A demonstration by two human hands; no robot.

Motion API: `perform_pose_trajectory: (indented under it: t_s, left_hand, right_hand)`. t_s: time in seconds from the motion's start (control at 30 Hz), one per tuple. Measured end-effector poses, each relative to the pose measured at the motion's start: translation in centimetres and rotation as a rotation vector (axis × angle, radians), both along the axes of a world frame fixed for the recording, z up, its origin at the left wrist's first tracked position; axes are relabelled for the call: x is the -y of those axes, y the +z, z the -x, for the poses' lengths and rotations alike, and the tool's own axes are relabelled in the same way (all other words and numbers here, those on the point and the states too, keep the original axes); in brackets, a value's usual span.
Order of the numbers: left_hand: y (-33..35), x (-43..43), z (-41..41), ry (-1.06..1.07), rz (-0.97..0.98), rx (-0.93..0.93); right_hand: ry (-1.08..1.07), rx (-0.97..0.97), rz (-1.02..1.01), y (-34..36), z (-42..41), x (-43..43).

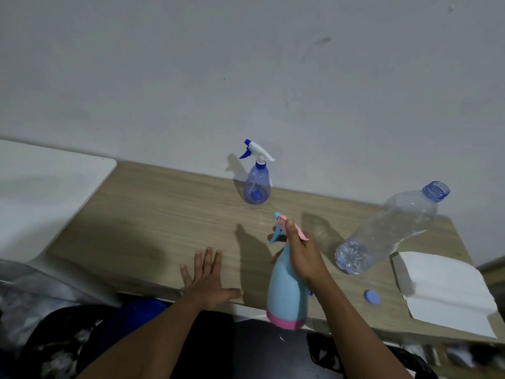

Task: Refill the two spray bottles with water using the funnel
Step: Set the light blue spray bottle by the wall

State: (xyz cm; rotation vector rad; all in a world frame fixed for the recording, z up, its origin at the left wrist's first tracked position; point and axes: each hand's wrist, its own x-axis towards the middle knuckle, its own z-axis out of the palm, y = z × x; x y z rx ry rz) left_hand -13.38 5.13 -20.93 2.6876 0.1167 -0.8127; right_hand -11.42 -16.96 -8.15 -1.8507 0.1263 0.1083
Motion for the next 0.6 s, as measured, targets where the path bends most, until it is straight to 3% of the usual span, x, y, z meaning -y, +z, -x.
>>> perform_pose_trajectory:
  t_s: [0.23, 0.6]
  left_hand:
    - [0.7, -0.4, 0.1, -0.027, 0.014, -0.057]
    - [1.4, -0.3, 0.4, -0.041, 0.013, -0.072]
  right_hand:
    - [0.141, -0.168, 0.235, -0.3, 1.0, 2.8]
    - [0.124, -0.198, 0.329, -1.3, 0.9, 4.3]
